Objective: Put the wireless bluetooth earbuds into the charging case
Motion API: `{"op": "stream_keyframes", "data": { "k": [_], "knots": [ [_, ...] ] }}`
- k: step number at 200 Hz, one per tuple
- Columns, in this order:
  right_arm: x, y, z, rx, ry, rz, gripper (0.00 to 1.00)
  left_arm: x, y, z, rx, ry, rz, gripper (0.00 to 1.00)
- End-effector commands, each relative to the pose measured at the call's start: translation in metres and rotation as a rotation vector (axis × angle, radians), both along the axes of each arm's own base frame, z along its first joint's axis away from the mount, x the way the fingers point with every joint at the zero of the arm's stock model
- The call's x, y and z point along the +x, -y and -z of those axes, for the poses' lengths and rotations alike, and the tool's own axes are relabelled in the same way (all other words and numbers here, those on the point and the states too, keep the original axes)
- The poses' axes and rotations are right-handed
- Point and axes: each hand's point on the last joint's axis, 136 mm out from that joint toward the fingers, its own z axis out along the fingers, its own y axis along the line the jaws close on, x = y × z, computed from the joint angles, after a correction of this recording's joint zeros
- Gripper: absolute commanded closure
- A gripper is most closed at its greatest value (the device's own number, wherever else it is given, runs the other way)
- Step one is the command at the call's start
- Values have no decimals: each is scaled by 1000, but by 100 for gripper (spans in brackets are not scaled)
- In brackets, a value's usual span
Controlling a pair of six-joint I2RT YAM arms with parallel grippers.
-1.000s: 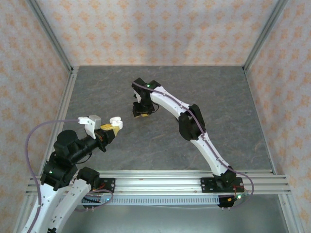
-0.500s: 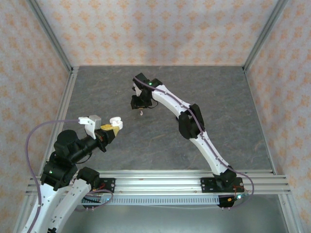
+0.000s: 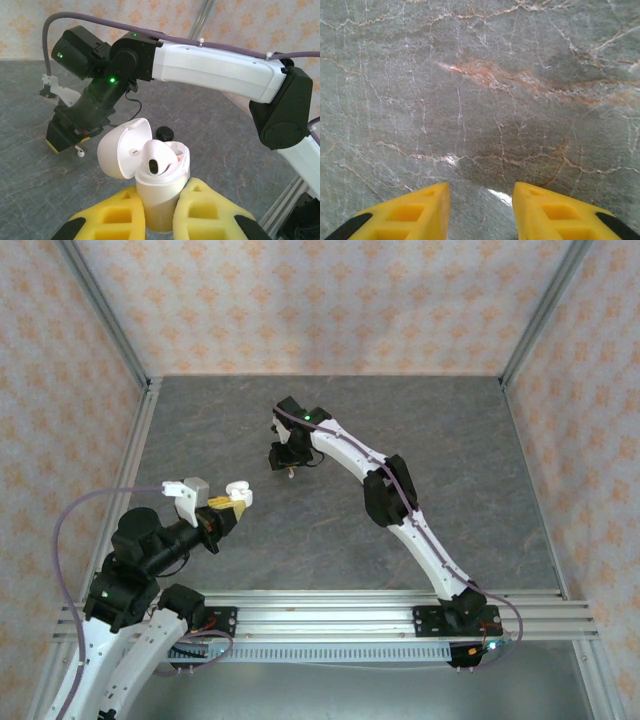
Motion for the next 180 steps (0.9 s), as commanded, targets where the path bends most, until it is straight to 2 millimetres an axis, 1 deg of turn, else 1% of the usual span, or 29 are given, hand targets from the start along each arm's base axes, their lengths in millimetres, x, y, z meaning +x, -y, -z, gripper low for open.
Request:
{"op": "stream_keyframes", "data": {
  "k": [1,49,77,101,122,148,180],
  "knots": [
    [-9,26,-11,-108,-9,-4,61,1,-1,3,10,14,-5,100],
    [-21,42,-20,-166,-36,3,60,2,0,2,13,18,5,100],
    [-28,47,-25,-174,-52,6,60,1,1,2,13,18,8,100],
    [-37,50,-25,-175,-88,6,60,0,0,3,13,18,5,100],
    [-46,48,-28,-165,-106,-2,60,-1,-1,3,15,16,2,100],
    [-55,40,-36,-143,-106,-21,60,-1,-2,4,16,15,0,100],
    [-67,29,-37,-116,-145,-30,60,0,-1,3,20,17,0,100]
  ]
}}
